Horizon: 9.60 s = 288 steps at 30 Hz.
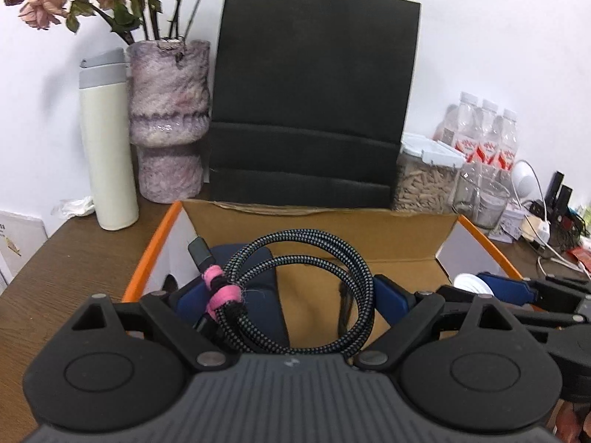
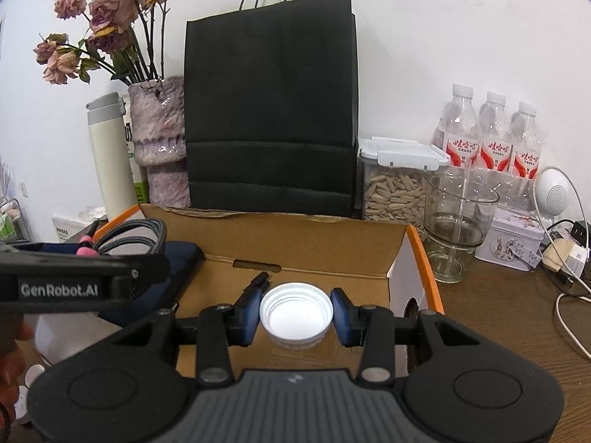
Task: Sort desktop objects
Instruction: 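Open the left tool to drop the cable while the right tool drops the cap into the box, then move both tools back to the table toward the white caps, then grasp a white cap with the left tool while the right tool grasps another white cap, then carry both white caps over the cardboard box, then open both tools to drop the white caps into the box, then move both tools back to the table toward the tissue and white cap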
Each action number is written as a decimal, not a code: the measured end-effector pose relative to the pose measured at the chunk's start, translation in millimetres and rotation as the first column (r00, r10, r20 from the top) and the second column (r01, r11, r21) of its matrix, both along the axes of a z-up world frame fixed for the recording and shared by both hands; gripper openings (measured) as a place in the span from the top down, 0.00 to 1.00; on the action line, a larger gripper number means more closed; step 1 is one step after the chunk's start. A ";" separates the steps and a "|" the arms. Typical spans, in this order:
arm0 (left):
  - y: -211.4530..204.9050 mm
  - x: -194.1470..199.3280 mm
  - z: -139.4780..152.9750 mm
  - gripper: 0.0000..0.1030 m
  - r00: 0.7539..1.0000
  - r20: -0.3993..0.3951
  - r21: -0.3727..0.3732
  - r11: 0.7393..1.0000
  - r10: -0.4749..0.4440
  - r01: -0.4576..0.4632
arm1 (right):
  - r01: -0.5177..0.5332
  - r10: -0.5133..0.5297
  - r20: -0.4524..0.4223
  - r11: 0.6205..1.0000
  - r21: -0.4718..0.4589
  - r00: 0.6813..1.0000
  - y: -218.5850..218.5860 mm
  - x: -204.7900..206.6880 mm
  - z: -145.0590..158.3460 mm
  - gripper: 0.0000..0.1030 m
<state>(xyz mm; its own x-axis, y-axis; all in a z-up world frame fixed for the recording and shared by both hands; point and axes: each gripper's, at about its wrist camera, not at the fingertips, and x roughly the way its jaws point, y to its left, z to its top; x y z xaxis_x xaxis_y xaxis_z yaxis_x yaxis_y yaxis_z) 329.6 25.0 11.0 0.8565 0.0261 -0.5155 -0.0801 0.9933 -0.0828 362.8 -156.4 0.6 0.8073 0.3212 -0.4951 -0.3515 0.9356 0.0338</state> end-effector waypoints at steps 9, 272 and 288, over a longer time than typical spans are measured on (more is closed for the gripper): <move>-6.1 0.4 -4.5 0.10 1.000 0.001 0.025 1.000 -0.006 0.006 | -0.005 0.005 -0.016 1.000 -0.015 1.000 2.3 2.3 -3.5 0.62; 3.9 -15.1 3.6 0.00 0.998 0.069 0.037 0.999 0.013 -0.016 | -0.047 0.046 -0.016 0.995 -0.085 0.999 18.7 -11.1 6.4 0.01; 10.9 -51.2 29.1 0.00 0.990 0.141 0.019 0.999 0.022 -0.025 | -0.038 0.041 0.037 0.996 -0.077 0.998 2.6 -36.4 24.2 0.01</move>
<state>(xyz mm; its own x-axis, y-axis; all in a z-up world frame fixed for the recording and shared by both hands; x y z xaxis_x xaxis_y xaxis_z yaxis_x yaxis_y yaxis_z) 278.4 36.0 40.1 0.9196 0.0570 -0.3887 -0.0929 0.9929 -0.0741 326.4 -153.7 24.8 0.8134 0.3162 -0.4883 -0.3882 0.9201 -0.0510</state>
